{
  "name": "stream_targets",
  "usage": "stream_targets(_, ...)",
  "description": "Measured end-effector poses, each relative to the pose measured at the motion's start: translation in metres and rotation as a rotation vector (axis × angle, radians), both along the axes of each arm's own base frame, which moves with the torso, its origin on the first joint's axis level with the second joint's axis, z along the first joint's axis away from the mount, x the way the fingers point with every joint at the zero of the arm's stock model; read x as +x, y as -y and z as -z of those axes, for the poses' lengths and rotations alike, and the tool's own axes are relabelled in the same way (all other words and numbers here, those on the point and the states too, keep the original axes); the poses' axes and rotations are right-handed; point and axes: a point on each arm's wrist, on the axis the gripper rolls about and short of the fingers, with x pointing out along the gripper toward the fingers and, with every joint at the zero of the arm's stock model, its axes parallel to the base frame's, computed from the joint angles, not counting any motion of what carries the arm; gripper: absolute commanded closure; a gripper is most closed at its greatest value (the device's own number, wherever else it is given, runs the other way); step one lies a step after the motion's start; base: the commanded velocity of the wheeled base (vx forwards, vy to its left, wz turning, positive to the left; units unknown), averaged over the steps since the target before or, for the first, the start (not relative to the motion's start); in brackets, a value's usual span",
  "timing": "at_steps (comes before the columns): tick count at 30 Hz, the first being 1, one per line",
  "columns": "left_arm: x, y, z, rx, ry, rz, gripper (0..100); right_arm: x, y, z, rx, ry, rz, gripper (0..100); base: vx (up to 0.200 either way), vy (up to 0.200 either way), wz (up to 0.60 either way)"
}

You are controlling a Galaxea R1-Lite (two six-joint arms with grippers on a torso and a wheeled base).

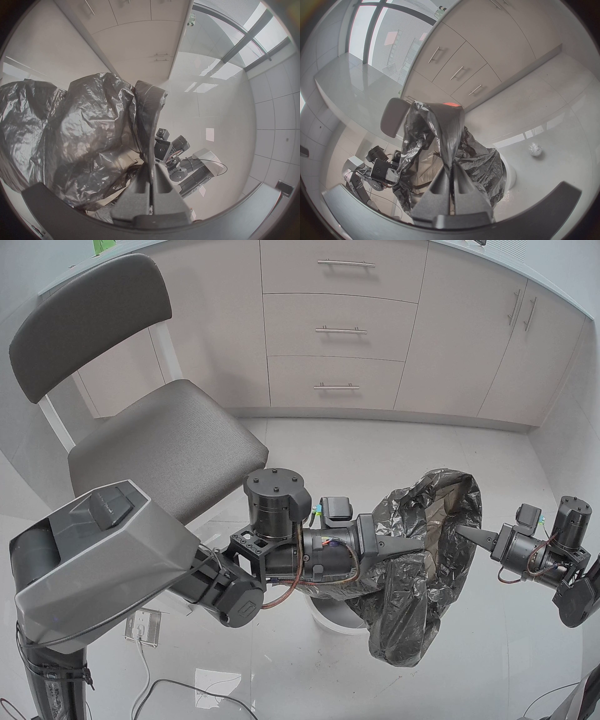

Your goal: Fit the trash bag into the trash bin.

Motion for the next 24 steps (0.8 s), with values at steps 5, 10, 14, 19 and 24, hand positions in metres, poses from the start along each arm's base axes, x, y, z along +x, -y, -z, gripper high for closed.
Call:
stream_targets(5, 0.001, 0.012, 0.004, -0.009, -0.003, 0.019, 100, -0.006, 0.004, -0.003, 0.005, 0.006, -0.001, 100, 0.0, 0.0, 0.0)
stream_targets(10, 0.006, 0.016, 0.013, -0.002, -0.012, 0.017, 100, -0.004, 0.005, -0.003, 0.005, 0.006, 0.004, 100, 0.0, 0.0, 0.0)
stream_targets(14, 0.01, 0.016, 0.02, 0.005, -0.02, 0.01, 100, -0.001, 0.005, -0.001, 0.003, 0.013, 0.005, 100, 0.0, 0.0, 0.0)
stream_targets(19, 0.015, 0.015, 0.03, 0.016, -0.033, 0.001, 100, 0.007, 0.005, 0.004, 0.003, 0.05, 0.006, 100, 0.0, 0.0, 0.0)
stream_targets(24, 0.026, 0.004, 0.035, 0.022, -0.041, -0.032, 100, 0.017, 0.003, 0.016, 0.004, 0.063, 0.004, 100, 0.0, 0.0, 0.0)
